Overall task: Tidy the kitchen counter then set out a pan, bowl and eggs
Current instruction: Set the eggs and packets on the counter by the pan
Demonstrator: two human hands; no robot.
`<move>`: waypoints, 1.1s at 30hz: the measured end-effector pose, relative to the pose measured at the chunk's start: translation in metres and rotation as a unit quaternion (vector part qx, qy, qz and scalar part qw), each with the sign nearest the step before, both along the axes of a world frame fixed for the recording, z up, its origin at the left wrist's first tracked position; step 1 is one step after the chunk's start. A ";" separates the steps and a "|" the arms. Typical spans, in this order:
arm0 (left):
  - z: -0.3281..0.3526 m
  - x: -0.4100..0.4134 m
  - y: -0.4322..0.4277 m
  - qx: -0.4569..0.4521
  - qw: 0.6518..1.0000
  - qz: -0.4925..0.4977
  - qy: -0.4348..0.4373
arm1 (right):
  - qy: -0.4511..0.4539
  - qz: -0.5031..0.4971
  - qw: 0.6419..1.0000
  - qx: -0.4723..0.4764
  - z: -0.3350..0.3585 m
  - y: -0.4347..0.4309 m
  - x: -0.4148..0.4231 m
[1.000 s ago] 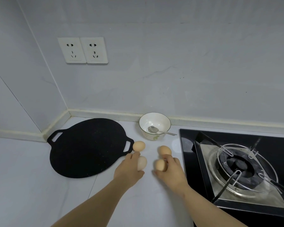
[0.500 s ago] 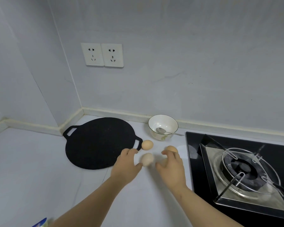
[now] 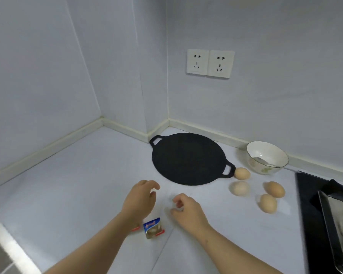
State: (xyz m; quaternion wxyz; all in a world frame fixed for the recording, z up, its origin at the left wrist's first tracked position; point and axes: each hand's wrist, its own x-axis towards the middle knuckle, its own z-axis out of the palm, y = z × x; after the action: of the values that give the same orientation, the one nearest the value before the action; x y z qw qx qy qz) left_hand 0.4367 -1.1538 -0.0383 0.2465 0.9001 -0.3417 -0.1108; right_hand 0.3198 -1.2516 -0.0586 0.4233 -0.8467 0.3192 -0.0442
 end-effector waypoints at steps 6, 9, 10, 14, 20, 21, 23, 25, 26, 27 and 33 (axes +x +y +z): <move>-0.005 0.017 0.056 0.153 0.986 -0.068 0.016 | 0.060 0.131 0.989 0.026 -0.013 0.040 0.023; -0.014 0.020 0.071 0.217 0.972 -0.076 0.042 | 0.089 0.174 0.979 -0.061 -0.019 0.045 0.024; -0.016 0.020 0.072 0.225 0.971 -0.074 0.041 | 0.088 0.165 0.980 -0.073 -0.020 0.043 0.023; -0.025 0.021 0.072 0.198 0.978 -0.061 0.030 | 0.095 0.126 0.985 -0.073 -0.022 0.042 0.022; -0.021 0.013 0.048 0.121 0.989 -0.043 0.079 | 0.025 0.039 0.997 0.060 -0.021 0.028 0.008; -0.021 0.011 0.045 0.105 0.990 -0.034 0.089 | 0.009 0.020 0.996 0.089 -0.021 0.027 0.005; -0.019 0.003 0.026 0.080 0.990 -0.040 0.111 | -0.021 -0.042 0.992 0.118 -0.019 0.016 -0.011; -0.016 -0.007 0.006 0.043 0.984 -0.037 0.171 | -0.048 -0.103 0.986 0.126 -0.019 0.006 -0.026; -0.013 -0.014 -0.006 0.023 0.977 -0.041 0.206 | -0.060 -0.136 0.981 0.127 -0.020 -0.001 -0.035; -0.010 -0.022 -0.016 0.010 0.972 -0.050 0.230 | -0.070 -0.168 0.975 0.126 -0.020 -0.007 -0.043; -0.011 -0.064 -0.069 -0.045 0.931 -0.098 0.349 | -0.122 -0.304 0.934 0.142 -0.016 -0.040 -0.092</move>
State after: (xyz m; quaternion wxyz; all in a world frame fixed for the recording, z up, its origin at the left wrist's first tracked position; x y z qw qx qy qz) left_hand 0.3732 -1.2232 -0.0491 0.3788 0.7547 -0.3250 -0.4259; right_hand 0.2278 -1.2917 -0.0750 0.5412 -0.6282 0.5104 -0.2281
